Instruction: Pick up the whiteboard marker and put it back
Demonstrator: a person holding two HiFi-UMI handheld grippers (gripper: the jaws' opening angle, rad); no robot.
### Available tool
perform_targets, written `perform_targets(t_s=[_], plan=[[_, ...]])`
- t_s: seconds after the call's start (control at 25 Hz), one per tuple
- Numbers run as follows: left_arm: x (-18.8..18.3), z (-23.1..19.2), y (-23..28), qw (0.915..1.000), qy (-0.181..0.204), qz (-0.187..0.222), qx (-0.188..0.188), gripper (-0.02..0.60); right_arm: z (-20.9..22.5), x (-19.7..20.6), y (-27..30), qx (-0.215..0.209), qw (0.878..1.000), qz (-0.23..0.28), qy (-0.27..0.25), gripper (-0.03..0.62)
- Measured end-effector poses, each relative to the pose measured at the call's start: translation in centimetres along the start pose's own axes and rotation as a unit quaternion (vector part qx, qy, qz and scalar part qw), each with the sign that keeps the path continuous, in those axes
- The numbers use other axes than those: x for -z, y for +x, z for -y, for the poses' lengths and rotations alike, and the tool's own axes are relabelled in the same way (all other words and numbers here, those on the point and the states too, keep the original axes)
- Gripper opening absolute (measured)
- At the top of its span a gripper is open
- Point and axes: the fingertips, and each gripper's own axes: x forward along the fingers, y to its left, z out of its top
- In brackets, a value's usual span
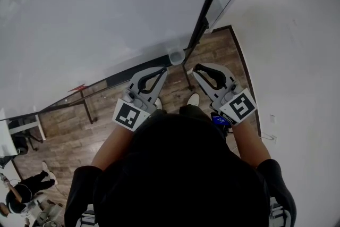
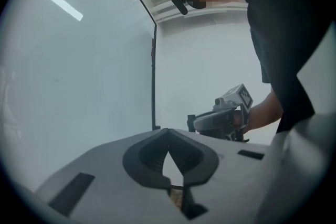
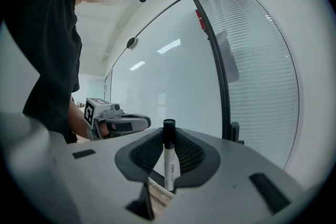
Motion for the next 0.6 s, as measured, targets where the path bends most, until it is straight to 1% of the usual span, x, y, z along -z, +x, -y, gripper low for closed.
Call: perform_targets(t_s=[0.2, 0.36, 0.6], plan=[[0.5, 0.2, -0.2, 1.0000, 0.005, -0.003, -0.001, 0.003, -0.1, 0.7, -0.1, 0.003, 1.000, -0.004, 0.002, 0.063], [0.4, -0.3, -0.3, 0.9999, -0.004, 0.001, -0.012, 0.003, 0.1, 1.2, -0.1, 0.009, 1.000, -0.009, 0.016, 0.063], [1.0, -0.2, -0.4, 0.9999, -0.006, -0.007, -0.009, 0.005, 0.2, 1.5, 0.1, 0.008, 0.999, -0.007, 0.031, 0.063]])
